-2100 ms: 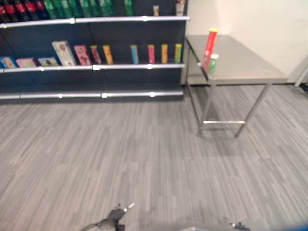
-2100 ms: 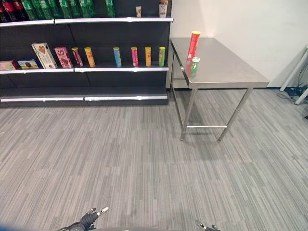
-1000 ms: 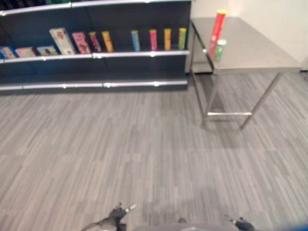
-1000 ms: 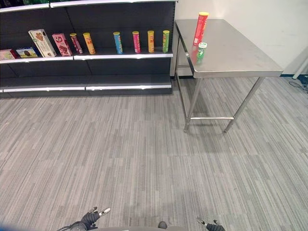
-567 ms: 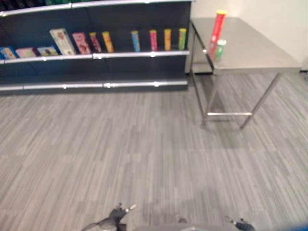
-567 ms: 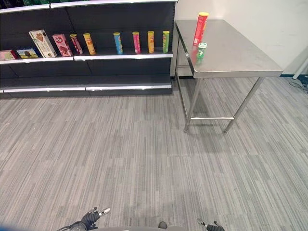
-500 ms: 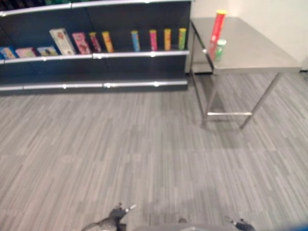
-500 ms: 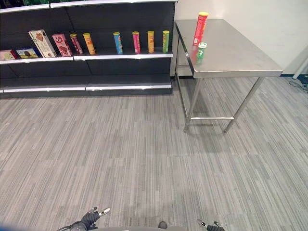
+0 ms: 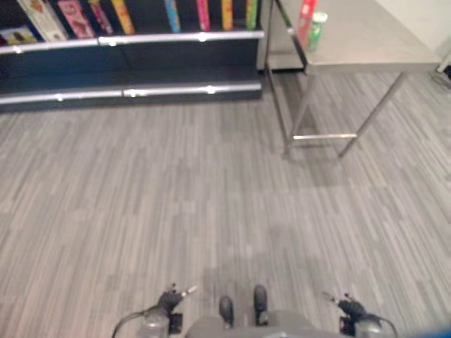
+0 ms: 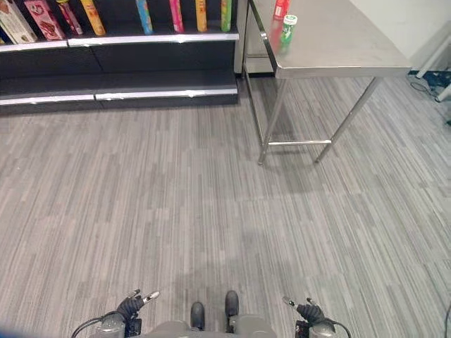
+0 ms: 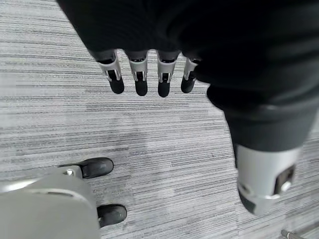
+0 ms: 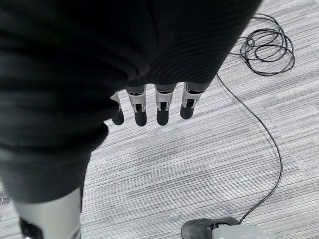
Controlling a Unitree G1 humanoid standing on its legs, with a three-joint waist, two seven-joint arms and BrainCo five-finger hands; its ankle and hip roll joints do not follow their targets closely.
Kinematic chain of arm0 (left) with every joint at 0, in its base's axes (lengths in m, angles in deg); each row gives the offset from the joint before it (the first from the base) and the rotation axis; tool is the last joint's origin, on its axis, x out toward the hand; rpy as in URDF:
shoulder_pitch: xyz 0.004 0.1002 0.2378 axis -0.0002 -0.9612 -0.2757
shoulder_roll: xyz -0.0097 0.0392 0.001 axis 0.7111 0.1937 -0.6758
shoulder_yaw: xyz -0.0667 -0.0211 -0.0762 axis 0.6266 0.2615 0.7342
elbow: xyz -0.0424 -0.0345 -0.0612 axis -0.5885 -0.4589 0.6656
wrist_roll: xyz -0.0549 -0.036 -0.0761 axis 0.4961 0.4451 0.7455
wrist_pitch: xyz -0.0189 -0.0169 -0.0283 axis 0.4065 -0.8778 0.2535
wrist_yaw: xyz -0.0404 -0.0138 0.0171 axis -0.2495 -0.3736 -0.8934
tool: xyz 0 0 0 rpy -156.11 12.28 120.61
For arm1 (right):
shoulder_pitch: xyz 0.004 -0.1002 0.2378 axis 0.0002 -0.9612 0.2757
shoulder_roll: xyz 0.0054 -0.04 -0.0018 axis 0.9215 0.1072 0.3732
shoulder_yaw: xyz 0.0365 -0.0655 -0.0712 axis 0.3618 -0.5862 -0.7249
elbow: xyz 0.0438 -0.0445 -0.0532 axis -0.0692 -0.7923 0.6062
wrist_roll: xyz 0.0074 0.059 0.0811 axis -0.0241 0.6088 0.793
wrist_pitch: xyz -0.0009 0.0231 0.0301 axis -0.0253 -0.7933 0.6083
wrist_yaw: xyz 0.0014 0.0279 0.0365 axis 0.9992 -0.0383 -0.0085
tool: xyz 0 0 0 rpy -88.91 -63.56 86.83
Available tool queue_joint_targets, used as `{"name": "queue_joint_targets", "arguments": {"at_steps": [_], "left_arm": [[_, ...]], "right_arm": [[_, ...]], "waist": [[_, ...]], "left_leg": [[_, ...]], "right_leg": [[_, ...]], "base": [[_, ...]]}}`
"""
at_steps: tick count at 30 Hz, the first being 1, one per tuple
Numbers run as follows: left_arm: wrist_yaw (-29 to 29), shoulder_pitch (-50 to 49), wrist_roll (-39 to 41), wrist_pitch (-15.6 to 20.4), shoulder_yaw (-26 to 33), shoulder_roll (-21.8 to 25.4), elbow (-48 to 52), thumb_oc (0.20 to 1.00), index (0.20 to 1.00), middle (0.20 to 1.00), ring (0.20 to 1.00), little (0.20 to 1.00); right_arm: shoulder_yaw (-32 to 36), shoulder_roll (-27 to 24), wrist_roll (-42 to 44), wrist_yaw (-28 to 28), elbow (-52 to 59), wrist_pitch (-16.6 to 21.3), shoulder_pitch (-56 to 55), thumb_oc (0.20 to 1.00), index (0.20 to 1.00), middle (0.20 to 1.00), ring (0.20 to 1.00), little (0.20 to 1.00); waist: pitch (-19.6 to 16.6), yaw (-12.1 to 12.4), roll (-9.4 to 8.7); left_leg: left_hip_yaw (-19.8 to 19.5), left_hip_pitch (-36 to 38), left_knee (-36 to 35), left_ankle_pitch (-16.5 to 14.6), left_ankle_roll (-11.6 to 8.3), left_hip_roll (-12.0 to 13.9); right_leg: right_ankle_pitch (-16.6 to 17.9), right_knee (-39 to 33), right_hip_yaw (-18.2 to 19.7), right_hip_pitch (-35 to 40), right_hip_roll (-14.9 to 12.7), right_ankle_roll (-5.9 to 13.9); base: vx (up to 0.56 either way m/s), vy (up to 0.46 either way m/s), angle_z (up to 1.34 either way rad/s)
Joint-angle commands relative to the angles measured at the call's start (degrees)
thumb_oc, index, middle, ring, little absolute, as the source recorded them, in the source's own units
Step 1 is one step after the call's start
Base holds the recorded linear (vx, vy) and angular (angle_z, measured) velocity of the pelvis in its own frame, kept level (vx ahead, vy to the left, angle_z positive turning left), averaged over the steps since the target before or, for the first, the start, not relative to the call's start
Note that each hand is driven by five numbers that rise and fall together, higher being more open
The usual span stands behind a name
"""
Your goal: Put the goods on the table back onto the shelves and tidy them up.
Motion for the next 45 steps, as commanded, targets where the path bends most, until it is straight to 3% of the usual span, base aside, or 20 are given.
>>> {"name": "queue_joint_targets", "arguments": {"at_steps": [1,5,10,15,17,18,19,22,23,26,28,29,31,34,36,37,39,41,43,45], "left_arm": [[0.38,1.32,-0.98,1.11,0.29,2.14,0.13,1.000,1.000,1.000,1.000,1.000],[0.52,1.33,-0.11,1.28,0.38,2.10,0.52,1.000,1.000,1.000,1.000,1.000],[0.44,0.36,0.64,1.65,0.22,0.99,0.75,1.000,1.000,1.000,1.000,1.000],[-0.26,-0.10,0.21,1.73,-0.24,0.17,0.50,1.000,1.000,1.000,1.000,1.000],[-0.39,-0.32,0.35,1.73,0.19,-0.18,0.14,1.000,1.000,1.000,1.000,1.000],[-0.52,-0.42,1.00,1.58,0.09,-0.43,0.50,1.000,1.000,1.000,1.000,1.000],[-0.52,-0.41,1.00,1.58,0.09,-0.41,0.50,1.000,1.000,1.000,1.000,1.000],[-0.60,-0.53,1.03,1.16,0.09,-0.20,1.04,1.000,1.000,1.000,1.000,1.000],[-0.46,-0.40,1.62,1.13,0.38,-0.17,1.17,1.000,1.000,1.000,1.000,1.000],[-0.42,-0.84,2.62,1.24,0.35,-0.49,1.45,1.000,1.000,1.000,1.000,1.000],[-0.19,-0.97,2.70,1.39,0.04,-0.59,1.39,1.000,1.000,1.000,1.000,1.000],[-0.03,-1.20,2.92,1.51,0.04,-0.78,1.27,1.000,1.000,1.000,1.000,1.000],[0.00,-1.87,2.66,1.81,-0.18,-0.94,1.35,1.000,1.000,1.000,1.000,1.000],[-0.03,-2.18,2.48,2.12,0.23,-1.10,-0.03,1.000,1.000,1.000,1.000,1.000],[0.18,-3.73,1.18,2.27,1.70,-0.91,-1.88,1.000,1.000,1.000,1.000,1.000],[0.16,-3.84,1.43,2.11,1.79,-0.85,-1.64,1.000,1.000,1.000,1.000,1.000],[0.23,-3.18,0.61,2.00,1.67,0.31,-1.83,1.000,1.000,1.000,1.000,1.000],[0.12,-2.96,0.67,2.04,1.77,1.55,-1.23,1.000,1.000,1.000,1.000,1.000],[0.35,-2.49,0.79,2.05,1.98,2.63,-0.53,1.000,1.000,1.000,1.000,1.000],[0.26,-1.72,1.20,2.09,1.86,3.15,-0.47,1.000,1.000,1.000,1.000,1.000]], "right_arm": [[-1.05,-0.38,-0.27,-0.11,0.59,0.79,0.41,1.000,1.000,1.000,1.000,1.000],[-0.57,-0.38,-0.34,-0.15,0.11,0.68,-0.69,1.000,1.000,1.000,1.000,1.000],[-0.05,-0.51,-0.13,-0.51,0.44,0.88,-3.63,1.000,1.000,1.000,1.000,1.000],[0.21,-0.54,-0.88,-0.92,1.10,1.05,-6.62,1.000,1.000,1.000,1.000,1.000],[0.39,-0.81,-0.59,-1.32,1.03,1.49,-6.52,1.000,1.000,1.000,1.000,1.000],[0.55,-1.50,0.09,-1.00,1.06,1.47,-6.05,1.000,1.000,1.000,1.000,1.000],[0.54,-1.47,0.09,-1.00,1.06,1.47,-6.04,1.000,1.000,1.000,1.000,1.000],[0.96,-2.50,0.79,-0.67,1.28,1.16,-4.97,1.000,1.000,1.000,1.000,1.000],[0.92,-2.95,0.99,-0.48,0.98,1.03,-4.37,1.000,1.000,1.000,1.000,1.000],[0.79,-3.28,1.44,-0.38,1.41,0.98,-3.38,1.000,1.000,1.000,1.000,1.000],[0.76,-3.23,1.61,-0.36,1.95,1.12,-2.87,1.000,1.000,1.000,1.000,1.000],[0.71,-3.25,1.57,-0.16,2.07,1.21,-2.60,1.000,1.000,1.000,1.000,1.000],[0.60,-3.18,0.61,0.25,2.58,1.64,-2.34,1.000,1.000,1.000,1.000,1.000],[0.62,-3.03,-0.53,0.18,2.11,1.57,-2.16,1.000,1.000,1.000,1.000,1.000],[0.31,-3.01,-2.61,-0.79,1.76,1.15,-2.01,1.000,1.000,1.000,1.000,1.000],[0.06,-2.35,-3.33,-1.07,2.00,1.06,-2.11,1.000,1.000,1.000,1.000,1.000],[0.68,-2.13,-3.34,-1.54,2.63,0.85,-2.61,1.000,1.000,1.000,1.000,1.000],[0.46,-1.79,-3.09,-1.38,3.39,0.58,-2.36,1.000,1.000,1.000,1.000,1.000],[0.10,-1.58,-3.21,-1.22,4.15,0.54,-2.03,1.000,1.000,1.000,1.000,1.000],[-0.21,-1.52,-2.58,-1.18,4.02,0.67,-1.58,1.000,1.000,1.000,1.000,1.000]], "waist": [[0.03,-0.09,-0.70],[-0.18,-0.67,-0.57],[-0.43,-4.28,-0.78],[-1.89,-6.55,0.06],[-2.82,-7.20,0.82],[-2.53,-6.81,0.65],[-2.63,-6.90,0.48],[-1.44,-5.59,-1.24],[-0.59,-4.31,-1.68],[0.55,-1.76,-2.92],[0.79,-0.83,-2.87],[0.89,-0.24,-2.53],[0.25,1.72,-0.60],[-0.39,2.29,-0.25],[-2.35,3.65,0.56],[-3.08,4.76,-0.20],[-3.53,3.72,-1.26],[-3.61,3.36,-1.61],[-3.67,3.58,-2.05],[-3.19,2.64,-2.17]], "left_leg": [[-5.72,0.45,2.69,-4.62,-1.89,-0.49],[-6.58,3.90,1.88,-5.92,-2.60,-0.16],[-10.75,14.81,-0.69,-8.19,-4.00,-0.43],[-13.65,20.54,1.26,-9.02,-5.76,0.90],[-13.22,19.92,7.71,-4.01,-8.23,2.64],[-11.17,14.58,22.27,2.46,-9.83,2.71],[-11.26,14.42,22.23,2.60,-9.81,2.54],[-5.66,4.40,38.65,7.18,-9.05,3.19],[-3.72,0.49,42.67,4.68,-7.92,3.61],[-0.98,-8.17,38.44,0.57,-6.10,3.99],[-0.81,-10.21,26.67,0.82,-6.44,5.40],[-1.37,-10.73,18.33,1.59,-7.05,6.78],[-5.99,-12.44,-0.60,9.00,-10.82,9.27],[-9.06,-15.98,-3.04,10.08,-13.13,10.56],[-7.25,-16.73,-3.04,13.02,-14.37,13.43],[-5.58,-13.69,-2.77,14.92,-13.95,12.53],[-3.24,-12.06,-1.91,13.79,-13.38,10.80],[-1.16,-9.31,-1.99,11.58,-11.81,9.19],[0.99,-7.18,-2.49,9.40,-10.17,7.62],[1.94,-5.13,-3.04,7.52,-9.15,6.38]], "right_leg": [[1.67,9.86,1.99,-0.56,-7.08,5.41],[1.17,6.44,-0.31,-1.04,-7.70,4.78],[6.28,-7.88,-2.79,-5.44,-1.30,7.26],[8.45,-10.39,-8.36,-6.75,-0.10,6.76],[8.58,-7.98,-7.49,-5.71,0.13,5.12],[7.63,-7.47,-6.77,-2.38,-0.37,3.66],[7.66,-7.46,-6.78,-2.52,-0.57,3.68],[4.54,-8.34,-4.40,3.05,-1.26,1.11],[3.37,-8.79,-3.44,5.51,-1.58,0.65],[0.77,-9.34,-1.41,10.80,-3.21,0.89],[-0.93,-9.49,-0.99,12.78,-4.42,1.64],[-2.07,-9.61,-0.90,14.01,-4.72,2.20],[-5.41,-9.86,0.18,18.34,-5.01,3.02],[-7.21,-9.75,2.35,21.29,-6.62,4.01],[-8.02,-10.33,5.45,26.16,-10.77,6.52],[-3.70,-8.19,5.16,25.90,-15.33,8.24],[6.16,-3.58,6.39,22.72,-18.60,9.60],[12.29,0.08,6.84,19.11,-20.23,9.09],[16.71,1.04,4.63,16.96,-21.78,8.92],[15.03,1.39,3.45,13.58,-19.55,8.47]], "base": [[0.24,0.019,0.28],[0.30,-0.013,0.15],[0.47,-0.036,0.27],[0.52,-0.134,0.51],[0.62,-0.229,0.55],[0.50,-0.188,0.44],[0.36,-0.141,0.12],[0.37,-0.159,-0.17],[0.39,-0.129,-0.40],[0.43,-0.010,-0.31],[0.42,0.138,-0.17],[0.49,0.207,-0.22],[0.63,0.271,-0.37],[0.62,0.339,-0.36],[0.98,0.741,-0.68],[0.74,0.656,-1.15],[0.50,0.476,-1.06],[0.34,0.363,-0.27],[0.28,0.298,-0.24],[0.26,0.288,-0.30]]}}
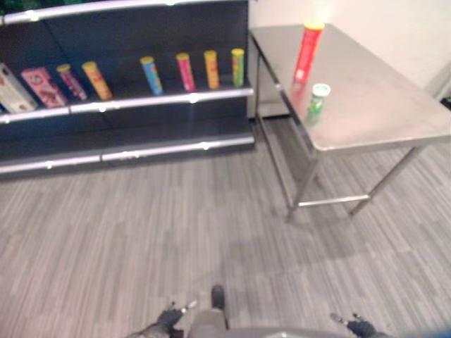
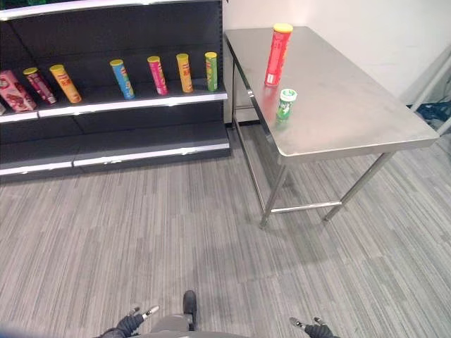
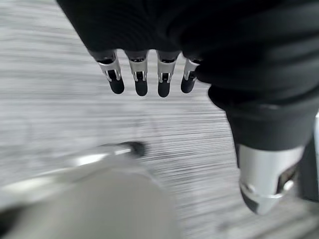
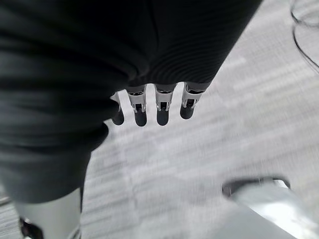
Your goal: Put the goods on the table back onto the shelves and tidy them up.
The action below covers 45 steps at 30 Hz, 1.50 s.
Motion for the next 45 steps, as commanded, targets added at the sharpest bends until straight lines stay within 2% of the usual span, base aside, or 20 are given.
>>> {"name": "queue_joint_targets", "arguments": {"at_steps": [1,4,7,11,15,17,21,22,23,28,29,30,31,32,35,37,38,40,41,45], "left_arm": [[0.57,2.45,-0.87,0.83,1.75,2.67,2.13,1.000,1.000,1.000,1.000,1.000],[0.08,3.26,-1.30,0.64,0.71,2.69,2.08,1.000,1.000,1.000,1.000,1.000],[-0.47,4.34,-1.69,0.38,-0.15,2.01,2.03,1.000,1.000,1.000,1.000,1.000],[-1.17,4.83,-2.53,0.35,-0.77,0.66,1.89,1.000,1.000,1.000,1.000,1.000],[-1.31,4.93,-3.15,0.24,-1.42,0.16,1.59,1.000,1.000,1.000,1.000,1.000],[-1.48,4.90,-3.49,0.16,-1.63,-0.30,1.65,1.000,1.000,1.000,1.000,1.000],[-1.45,4.23,-2.61,0.16,-1.59,-0.60,3.40,1.000,1.000,1.000,1.000,1.000],[-1.44,4.24,-2.61,0.16,-1.59,-0.61,3.40,1.000,1.000,1.000,1.000,1.000],[-0.84,3.70,-2.37,-0.04,-1.27,-0.47,3.46,1.000,1.000,1.000,1.000,1.000],[-0.88,2.12,-1.82,-0.05,-0.69,-0.98,3.15,1.000,1.000,1.000,1.000,1.000],[-0.77,1.79,-1.42,0.10,-0.65,-0.93,3.04,1.000,1.000,1.000,1.000,1.000],[-0.77,1.77,-1.42,0.09,-0.66,-0.93,3.05,1.000,1.000,1.000,1.000,1.000],[-0.43,1.48,-1.18,0.34,-0.56,-1.17,2.59,1.000,1.000,1.000,1.000,1.000],[-0.43,1.46,-1.18,0.34,-0.56,-1.17,2.60,1.000,1.000,1.000,1.000,1.000],[0.16,0.71,-0.54,0.89,0.42,-1.23,1.43,1.000,1.000,1.000,1.000,1.000],[0.30,0.55,-0.50,1.10,0.56,-1.14,1.41,1.000,1.000,1.000,1.000,1.000],[0.12,0.30,-1.12,0.86,1.14,-0.80,0.68,1.000,1.000,1.000,1.000,1.000],[0.40,1.00,-0.92,0.85,0.98,-0.36,1.00,1.000,1.000,1.000,1.000,1.000],[0.26,1.33,-1.54,0.72,0.48,0.44,1.23,1.000,1.000,1.000,1.000,1.000],[-0.60,2.47,-2.59,0.73,0.11,4.22,2.68,1.000,1.000,1.000,1.000,1.000]], "right_arm": [[-0.02,-1.61,0.03,0.45,1.96,1.02,4.72,1.000,1.000,1.000,1.000,1.000],[-0.42,-1.42,1.10,0.49,0.96,1.17,4.92,1.000,1.000,1.000,1.000,1.000],[-0.40,-1.44,2.41,0.61,-0.56,1.46,4.18,1.000,1.000,1.000,1.000,1.000],[0.44,-1.84,2.07,0.62,-2.36,1.28,1.70,1.000,1.000,1.000,1.000,1.000],[1.40,-2.16,1.50,0.44,-3.39,1.25,-0.42,1.000,1.000,1.000,1.000,1.000],[1.85,-2.54,1.81,0.24,-3.58,1.23,-0.44,1.000,1.000,1.000,1.000,1.000],[0.75,-3.15,2.17,-0.27,-1.58,1.25,0.81,1.000,1.000,1.000,1.000,1.000],[0.76,-3.16,2.17,-0.27,-1.58,1.25,0.82,1.000,1.000,1.000,1.000,1.000],[0.02,-3.49,2.03,-0.16,-0.45,1.07,1.58,1.000,1.000,1.000,1.000,1.000],[-2.34,-3.37,0.83,-0.55,1.41,0.93,3.11,1.000,1.000,1.000,1.000,1.000],[-3.40,-3.20,-0.04,-0.71,2.52,1.02,3.64,1.000,1.000,1.000,1.000,1.000],[-3.40,-3.19,-0.04,-0.71,2.54,1.01,3.62,1.000,1.000,1.000,1.000,1.000],[-3.65,-3.07,-0.74,-0.64,2.53,1.04,3.71,1.000,1.000,1.000,1.000,1.000],[-3.66,-3.07,-0.74,-0.64,2.54,1.03,3.69,1.000,1.000,1.000,1.000,1.000],[-4.08,-3.15,-2.50,-1.22,1.09,0.88,4.03,1.000,1.000,1.000,1.000,1.000],[-4.13,-3.36,-2.96,-1.66,0.91,0.65,4.25,1.000,1.000,1.000,1.000,1.000],[-4.12,-2.92,-3.80,-2.68,0.59,0.48,4.18,1.000,1.000,1.000,1.000,1.000],[-4.10,-3.20,-3.87,-2.95,0.23,0.43,4.88,1.000,1.000,1.000,1.000,1.000],[-3.89,-2.99,-4.15,-3.13,0.75,0.47,5.01,1.000,1.000,1.000,1.000,1.000],[-5.62,-2.97,-4.28,-3.19,3.10,0.15,5.80,1.000,1.000,1.000,1.000,1.000]], "waist": [[2.06,0.34,-1.80],[3.73,-2.11,-1.30],[5.46,-5.02,-1.84],[6.06,-7.61,-1.56],[4.88,-8.52,-0.88],[3.40,-9.27,0.29],[4.04,-7.85,0.00],[4.00,-7.86,0.11],[5.30,-6.02,-1.10],[6.05,-2.65,-2.55],[5.80,-1.04,-2.03],[6.02,-0.97,-2.16],[5.58,-0.28,-0.62],[5.83,-0.31,-0.73],[5.06,1.41,0.26],[5.10,1.76,0.44],[4.01,2.80,0.85],[4.07,3.28,0.24],[4.36,2.44,-0.38],[4.54,2.11,-1.56]], "left_leg": [[-0.74,1.18,-0.02,-3.03,-4.69,1.96],[-1.00,4.56,-0.02,-6.15,-3.10,-0.28],[-3.28,8.72,-0.02,-9.42,-1.50,-4.60],[-7.79,15.30,-0.02,-14.02,-0.22,-7.96],[-9.23,19.67,-0.02,-16.76,-0.30,-7.93],[-7.37,20.13,5.55,-16.82,-2.69,-5.93],[-4.93,11.31,30.09,-9.90,-6.90,-5.19],[-4.94,11.06,30.48,-10.11,-6.93,-5.06],[-3.61,4.34,39.71,-9.33,-6.29,-4.17],[-2.20,-1.93,29.95,-13.10,-2.99,-0.52],[-4.67,-4.16,17.40,-9.09,-4.13,3.03],[-4.54,-3.58,16.84,-8.85,-4.12,2.88],[-8.02,-5.18,7.15,-2.76,-6.98,5.60],[-7.97,-4.62,6.67,-2.55,-6.98,5.46],[-15.12,-9.19,0.35,1.32,-11.08,9.16],[-14.79,-9.69,1.10,2.17,-11.47,9.41],[-13.68,-8.28,3.32,1.66,-10.84,10.15],[-13.41,-10.62,6.45,1.25,-10.79,9.35],[-11.83,-9.94,8.05,0.30,-10.61,8.51],[-8.15,-4.44,4.70,-2.39,-7.76,6.30]], "right_leg": [[23.47,-18.28,-0.97,-0.14,-3.99,5.22],[15.02,-21.05,-3.46,-5.34,4.00,4.33],[15.82,-25.47,-2.74,-10.25,11.49,4.28],[18.43,-27.93,-6.87,-13.06,14.87,3.85],[17.47,-26.98,-11.82,-12.64,13.84,2.28],[16.94,-25.06,-11.05,-11.24,13.58,1.17],[15.00,-25.89,-8.88,-6.28,12.87,-0.44],[15.01,-25.87,-8.92,-6.37,12.98,-0.47],[13.51,-26.90,-7.13,-2.92,11.65,-1.36],[11.25,-28.35,-3.95,2.24,8.43,-0.28],[9.78,-28.83,-3.21,4.06,7.38,0.47],[9.73,-28.88,-3.16,4.36,7.23,0.48],[7.96,-29.21,-2.16,5.72,6.80,0.90],[7.89,-29.28,-2.21,6.09,6.67,0.92],[5.79,-29.30,3.15,9.17,2.13,3.61],[5.67,-29.17,3.60,10.32,0.50,4.35],[7.09,-27.99,4.65,11.49,-3.79,5.97],[9.88,-26.74,3.89,10.79,-6.39,6.69],[15.95,-24.06,5.36,8.33,-7.45,6.49],[26.84,-19.28,4.35,1.47,-8.21,5.96]], "base": [[0.32,0.322,-0.14],[0.30,0.278,0.09],[0.36,0.247,0.33],[0.45,0.128,0.58],[0.40,0.000,0.64],[0.49,-0.023,0.08],[0.31,-0.022,0.08],[0.26,-0.021,-0.35],[0.32,0.017,-0.48],[0.35,0.124,-0.62],[0.26,0.156,-0.20],[0.56,0.369,-0.14],[0.31,0.209,-0.29],[0.64,0.477,-0.41],[0.53,0.458,-0.50],[0.56,0.548,-0.91],[0.38,0.405,-0.77],[0.37,0.462,-0.89],[0.37,0.493,-0.96],[0.26,0.286,-0.46]]}}
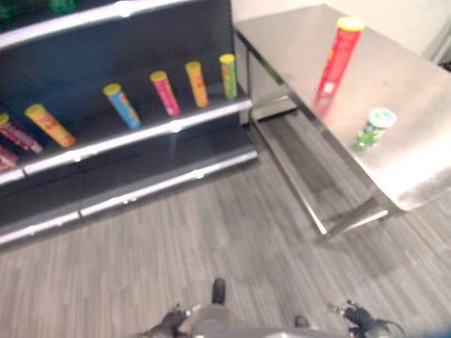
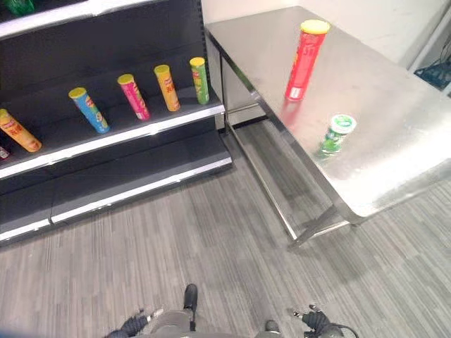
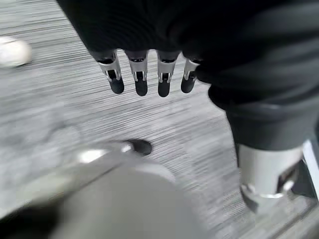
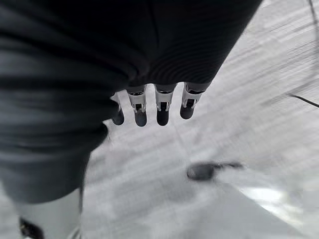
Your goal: Put the goods on the table back onto the shelves and tidy them up.
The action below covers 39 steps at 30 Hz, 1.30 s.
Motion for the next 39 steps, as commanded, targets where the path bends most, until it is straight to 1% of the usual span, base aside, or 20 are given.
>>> {"name": "queue_joint_targets", "arguments": {"at_steps": [1,2,3,4,5,6,7,8,9,10,12,13,14,19,24,25,32,39], "left_arm": [[-0.22,1.36,-1.24,0.95,0.07,6.98,2.02,1.000,1.000,1.000,1.000,1.000],[-0.10,1.68,-2.04,0.87,0.08,7.43,1.56,1.000,1.000,1.000,1.000,1.000],[-0.05,2.04,-2.47,0.70,0.16,7.62,1.16,1.000,1.000,1.000,1.000,1.000],[0.05,2.48,-2.77,0.66,0.10,7.74,0.70,1.000,1.000,1.000,1.000,1.000],[0.02,2.67,-2.96,0.58,0.02,7.67,0.23,1.000,1.000,1.000,1.000,1.000],[0.02,2.67,-2.96,0.58,0.03,7.68,0.23,1.000,1.000,1.000,1.000,1.000],[-0.05,3.25,-2.74,0.49,-0.21,7.47,0.08,1.000,1.000,1.000,1.000,1.000],[0.17,4.52,-1.71,0.29,-0.48,7.05,0.25,1.000,1.000,1.000,1.000,1.000],[0.33,4.95,-2.15,-0.02,-0.85,6.79,0.21,1.000,1.000,1.000,1.000,1.000],[0.05,5.34,-1.95,0.42,-1.32,6.29,0.95,1.000,1.000,1.000,1.000,1.000],[-0.04,5.85,-1.83,0.51,-1.69,5.80,1.13,1.000,1.000,1.000,1.000,1.000],[0.06,5.36,-2.07,0.71,-1.44,4.76,0.99,1.000,1.000,1.000,1.000,1.000],[0.12,5.00,-2.17,0.70,-1.47,4.48,0.77,1.000,1.000,1.000,1.000,1.000],[0.19,2.86,-3.56,-0.01,-0.77,3.26,-1.64,1.000,1.000,1.000,1.000,1.000],[0.22,1.21,-4.09,-0.35,-0.19,2.70,-2.39,1.000,1.000,1.000,1.000,1.000],[2.05,1.76,-5.19,0.87,-0.46,3.46,-1.59,1.000,1.000,1.000,1.000,1.000],[1.98,1.82,-4.08,0.93,-1.08,2.40,0.04,1.000,1.000,1.000,1.000,1.000],[1.60,1.60,-4.64,0.82,-1.44,2.15,-0.29,1.000,1.000,1.000,1.000,1.000]], "right_arm": [[-1.63,-1.16,-0.46,-0.36,4.08,0.04,2.40,1.000,1.000,1.000,1.000,1.000],[-1.73,-1.21,-0.09,-0.41,4.31,0.07,2.53,1.000,1.000,1.000,1.000,1.000],[-1.86,-1.28,0.06,-0.33,4.10,0.14,2.94,1.000,1.000,1.000,1.000,1.000],[-2.11,-1.24,0.23,-0.21,3.59,0.20,3.28,1.000,1.000,1.000,1.000,1.000],[-2.21,-1.11,0.57,-0.13,3.12,0.19,3.38,1.000,1.000,1.000,1.000,1.000],[-2.21,-1.11,0.57,-0.13,3.12,0.19,3.39,1.000,1.000,1.000,1.000,1.000],[-2.40,-1.04,0.91,0.09,2.69,0.39,3.64,1.000,1.000,1.000,1.000,1.000],[-2.87,-0.77,1.87,0.63,2.15,0.70,3.71,1.000,1.000,1.000,1.000,1.000],[-2.88,-0.85,1.77,0.71,1.64,0.54,2.82,1.000,1.000,1.000,1.000,1.000],[-2.80,-0.92,1.88,0.88,1.82,0.70,2.60,1.000,1.000,1.000,1.000,1.000],[-2.88,-1.18,1.96,1.01,1.49,0.73,2.75,1.000,1.000,1.000,1.000,1.000],[-2.41,-1.47,1.46,1.37,0.53,0.45,2.37,1.000,1.000,1.000,1.000,1.000],[-1.89,-1.61,1.80,1.55,0.40,0.42,2.33,1.000,1.000,1.000,1.000,1.000],[0.97,-2.01,4.21,1.92,-0.46,0.51,1.82,1.000,1.000,1.000,1.000,1.000],[2.01,-2.02,5.50,1.38,-0.33,0.59,1.15,1.000,1.000,1.000,1.000,1.000],[4.86,0.53,7.00,4.76,-2.90,1.49,-1.22,1.000,1.000,1.000,1.000,1.000],[4.84,-0.04,6.32,5.21,-2.20,1.58,-1.76,1.000,1.000,1.000,1.000,1.000],[5.11,-0.48,6.71,5.07,-0.50,1.99,-1.85,1.000,1.000,1.000,1.000,1.000]], "waist": [[-0.27,-0.56,-4.55],[-0.38,-1.19,-4.64],[-0.80,-1.54,-4.78],[-1.01,-2.09,-4.91],[-0.68,-2.96,-4.65],[-0.79,-2.99,-4.65],[-0.25,-3.88,-4.41],[1.29,-5.19,-4.51],[2.03,-5.50,-4.41],[2.88,-5.43,-4.53],[3.06,-5.39,-4.49],[2.46,-5.37,-4.36],[2.15,-5.45,-4.27],[0.67,-5.50,-4.03],[-0.55,-5.72,-3.13],[-3.29,-4.99,-3.22],[-3.70,-5.14,-3.40],[-3.74,-5.53,-3.23]], "left_leg": [[-1.57,-3.60,3.38,-3.31,-3.96,2.19],[-0.59,-2.29,2.03,-3.72,-3.36,1.52],[0.05,-1.85,1.13,-3.96,-2.88,0.87],[0.68,-1.06,0.33,-4.30,-2.41,0.19],[0.70,0.16,-0.05,-4.93,-1.90,-0.61],[0.68,0.02,-0.05,-4.88,-1.90,-0.61],[0.36,0.70,-0.05,-5.69,-1.37,-1.68],[-0.95,1.94,-0.05,-6.40,-0.38,-4.28],[-2.62,2.63,-0.05,-6.70,0.39,-6.04],[-3.19,3.60,-0.05,-6.66,0.43,-6.61],[-3.60,4.03,-0.05,-6.76,0.30,-7.04],[-2.58,5.10,-0.05,-7.52,0.01,-6.73],[-2.35,5.57,-0.05,-7.82,0.08,-6.61],[-1.51,6.99,0.97,-9.01,-0.13,-6.11],[-0.93,8.50,0.95,-9.54,-0.09,-5.84],[-1.68,11.58,-0.05,-10.85,0.06,-6.16],[-1.45,12.98,-0.05,-11.08,-0.60,-5.46],[-0.97,13.49,-0.05,-11.25,-0.82,-4.92]], "right_leg": [[23.32,-6.70,-2.18,4.82,-5.26,5.42],[21.15,-7.72,-2.51,3.46,-3.69,5.42],[19.86,-9.13,-3.07,2.17,-2.13,5.61],[17.62,-10.74,-4.07,1.05,-0.13,5.66],[14.47,-11.52,-4.33,-0.48,2.78,5.46],[14.49,-11.49,-4.34,-0.63,2.78,5.46],[12.50,-12.17,-3.77,-3.23,6.15,5.39],[11.91,-13.69,-3.16,-6.18,10.60,5.25],[11.17,-14.62,-1.89,-4.85,11.32,4.38],[10.84,-14.28,-1.78,-3.78,11.56,4.09],[11.12,-14.23,-1.53,-3.24,11.56,3.84],[11.27,-14.81,-3.45,-1.88,10.65,3.57],[11.11,-14.76,-3.88,-1.53,10.52,3.36],[10.16,-15.08,-4.95,0.55,10.39,2.49],[9.06,-14.68,-5.18,1.90,10.25,2.11],[6.80,-15.40,-10.55,4.97,10.16,1.83],[6.14,-15.20,-11.96,6.48,10.48,1.35],[5.58,-14.79,-12.20,6.84,10.57,1.12]], "base": [[0.25,0.286,-0.12],[0.22,0.315,-0.23],[0.15,0.237,-0.27],[0.17,0.225,-0.29],[0.13,0.164,-0.25],[0.12,0.186,-0.15],[0.08,0.190,-0.05],[0.13,0.222,0.03],[0.12,0.155,0.14],[0.12,0.060,0.24],[0.10,0.000,0.55],[0.13,-0.043,0.36],[0.16,-0.057,0.11],[0.10,-0.036,0.05],[0.06,-0.002,0.00],[0.04,-0.008,0.00],[0.06,-0.043,0.10],[0.03,-0.021,0.00]]}}
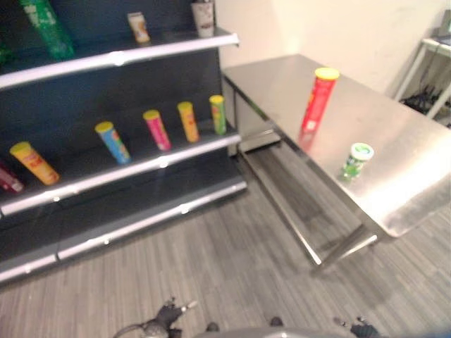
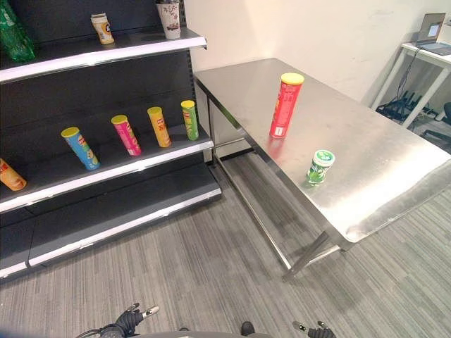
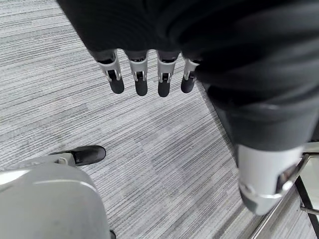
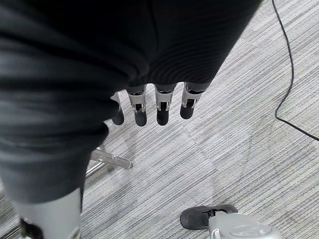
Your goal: Put the goods on the table back onto the shelves and tidy them up.
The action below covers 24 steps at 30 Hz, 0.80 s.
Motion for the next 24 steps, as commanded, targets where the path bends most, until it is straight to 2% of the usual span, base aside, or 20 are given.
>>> {"name": "queue_joint_targets", "arguments": {"at_steps": [1,6,9,11,12,13,14,15,16,17,18,19,20,22,23,24], "left_arm": [[0.37,3.32,-2.03,1.44,0.68,1.46,-1.76,1.000,1.000,1.000,1.000,1.000],[0.49,3.48,-1.84,1.39,1.02,1.69,-1.50,1.000,1.000,1.000,1.000,1.000],[0.71,4.01,-0.03,1.68,1.61,2.00,-0.58,1.000,1.000,1.000,1.000,1.000],[0.69,4.09,1.70,1.90,2.18,2.46,1.09,1.000,1.000,1.000,1.000,1.000],[0.69,4.09,1.70,1.89,2.18,2.47,1.10,1.000,1.000,1.000,1.000,1.000],[0.82,4.01,2.78,1.98,2.50,2.84,2.29,1.000,1.000,1.000,1.000,1.000],[0.82,3.72,3.73,2.11,2.82,3.05,3.30,1.000,1.000,1.000,1.000,1.000],[0.82,3.74,3.73,2.11,2.82,3.05,3.30,1.000,1.000,1.000,1.000,1.000],[0.80,3.31,3.53,2.09,2.70,2.88,2.71,1.000,1.000,1.000,1.000,1.000],[0.69,2.68,3.49,2.11,2.88,2.62,2.29,1.000,1.000,1.000,1.000,1.000],[0.69,2.66,3.49,2.11,2.87,2.60,2.29,1.000,1.000,1.000,1.000,1.000],[0.49,2.08,3.60,2.11,3.08,2.27,1.77,1.000,1.000,1.000,1.000,1.000],[0.30,1.08,3.33,2.10,3.06,2.07,1.25,1.000,1.000,1.000,1.000,1.000],[0.18,0.42,3.03,2.21,3.32,1.82,0.04,1.000,1.000,1.000,1.000,1.000],[0.18,0.41,3.03,2.23,3.33,1.83,0.03,1.000,1.000,1.000,1.000,1.000],[0.33,-0.11,2.29,2.17,3.63,1.79,-1.82,1.000,1.000,1.000,1.000,1.000]], "right_arm": [[2.32,0.58,1.79,1.27,0.99,1.92,2.04,1.000,1.000,1.000,1.000,1.000],[2.39,0.18,1.32,1.37,2.05,1.95,1.96,1.000,1.000,1.000,1.000,1.000],[2.31,0.25,1.84,1.13,2.26,2.15,1.95,1.000,1.000,1.000,1.000,1.000],[2.37,0.16,2.24,1.07,2.73,2.39,1.85,1.000,1.000,1.000,1.000,1.000],[2.37,0.17,2.24,1.07,2.73,2.38,1.85,1.000,1.000,1.000,1.000,1.000],[2.40,-0.23,2.71,1.11,3.71,2.56,1.83,1.000,1.000,1.000,1.000,1.000],[2.68,-0.85,3.18,1.32,4.90,2.78,1.59,1.000,1.000,1.000,1.000,1.000],[2.69,-0.85,3.18,1.32,4.89,2.78,1.60,1.000,1.000,1.000,1.000,1.000],[3.45,-1.22,3.93,1.57,5.23,2.59,1.34,1.000,1.000,1.000,1.000,1.000],[3.87,-1.41,4.15,1.52,5.51,2.59,1.17,1.000,1.000,1.000,1.000,1.000],[3.88,-1.43,4.15,1.52,5.53,2.58,1.13,1.000,1.000,1.000,1.000,1.000],[3.80,-1.80,3.79,1.42,5.58,2.69,1.30,1.000,1.000,1.000,1.000,1.000],[2.61,-2.58,1.82,1.65,6.57,2.66,1.35,1.000,1.000,1.000,1.000,1.000],[2.02,-3.35,0.33,2.31,6.20,2.92,2.00,1.000,1.000,1.000,1.000,1.000],[2.01,-3.34,0.32,2.31,6.20,2.92,1.99,1.000,1.000,1.000,1.000,1.000],[2.25,-3.87,0.10,2.45,5.73,3.06,2.81,1.000,1.000,1.000,1.000,1.000]], "waist": [[0.90,-0.36,-2.71],[1.26,-0.37,-2.69],[2.33,-0.54,-3.05],[3.91,-0.34,-3.75],[3.83,-0.38,-3.73],[5.20,0.01,-4.20],[7.36,0.79,-4.74],[7.28,0.70,-4.65],[8.25,1.26,-4.91],[7.95,1.48,-4.48],[8.06,1.51,-4.52],[7.91,1.99,-4.28],[7.93,3.37,-2.98],[7.93,4.71,-2.35],[8.09,4.67,-2.48],[7.68,5.33,-2.32]], "left_leg": [[1.71,3.87,0.48,-5.82,-0.39,-5.23],[2.75,4.01,0.48,-5.84,-0.53,-4.84],[4.25,2.29,4.87,-6.80,-1.01,-3.90],[5.01,-1.44,12.06,-7.22,-1.48,-3.11],[4.97,-1.70,12.36,-7.36,-1.49,-3.06],[4.68,-4.75,18.04,-6.24,-1.62,-2.73],[2.89,-10.76,27.43,-4.29,-0.88,-3.06],[2.77,-11.08,27.80,-4.44,-0.89,-2.97],[1.20,-16.59,30.18,-5.08,0.13,-4.61],[0.61,-17.31,26.79,-5.86,0.40,-5.38],[0.66,-17.06,26.68,-5.90,0.44,-5.45],[0.06,-18.13,22.85,-4.65,0.14,-5.56],[-1.57,-19.81,13.88,0.24,-0.85,-5.05],[-3.69,-22.24,4.99,2.64,-2.47,-5.92],[-3.65,-21.83,4.60,2.80,-2.45,-6.08],[-2.89,-24.55,2.76,4.38,-3.38,-5.98]], "right_leg": [[-4.32,2.46,-5.65,1.96,-0.23,4.24],[-4.55,3.32,-5.28,1.15,-0.07,4.14],[-5.38,5.48,-4.85,-0.09,0.04,3.53],[-5.97,6.76,-4.81,-0.65,-0.17,3.02],[-5.97,6.82,-4.84,-0.78,-0.14,3.01],[-6.04,7.72,-4.45,-1.10,-0.19,2.51],[-6.31,8.64,-4.01,-1.59,-0.09,1.64],[-6.33,8.70,-4.11,-1.72,0.00,1.63],[-6.57,8.57,-3.30,-1.54,-0.35,1.58],[-7.02,8.06,-2.76,-1.31,-0.17,1.80],[-7.09,8.04,-2.74,-1.10,-0.25,1.83],[-7.37,7.06,-2.02,-0.34,-0.15,2.07],[-8.39,6.25,-1.25,1.06,0.93,1.94],[-10.06,4.97,0.58,3.46,1.65,1.87],[-10.15,4.90,0.54,3.74,1.48,1.89],[-11.44,3.87,2.56,6.74,1.54,2.15]], "base": [[0.00,0.000,0.00],[0.01,-0.045,-0.04],[-0.02,-0.096,-0.17],[-0.05,-0.108,-0.23],[-0.06,-0.114,-0.39],[-0.09,-0.152,-0.35],[-0.09,-0.151,-0.34],[0.00,-0.140,-0.33],[0.15,-0.016,-0.17],[0.16,-0.015,-0.17],[0.22,0.056,-0.14],[0.31,0.077,-0.37],[0.43,0.109,-0.30],[0.37,0.089,-0.19],[0.45,0.142,-0.16],[0.47,0.190,-0.31]]}}
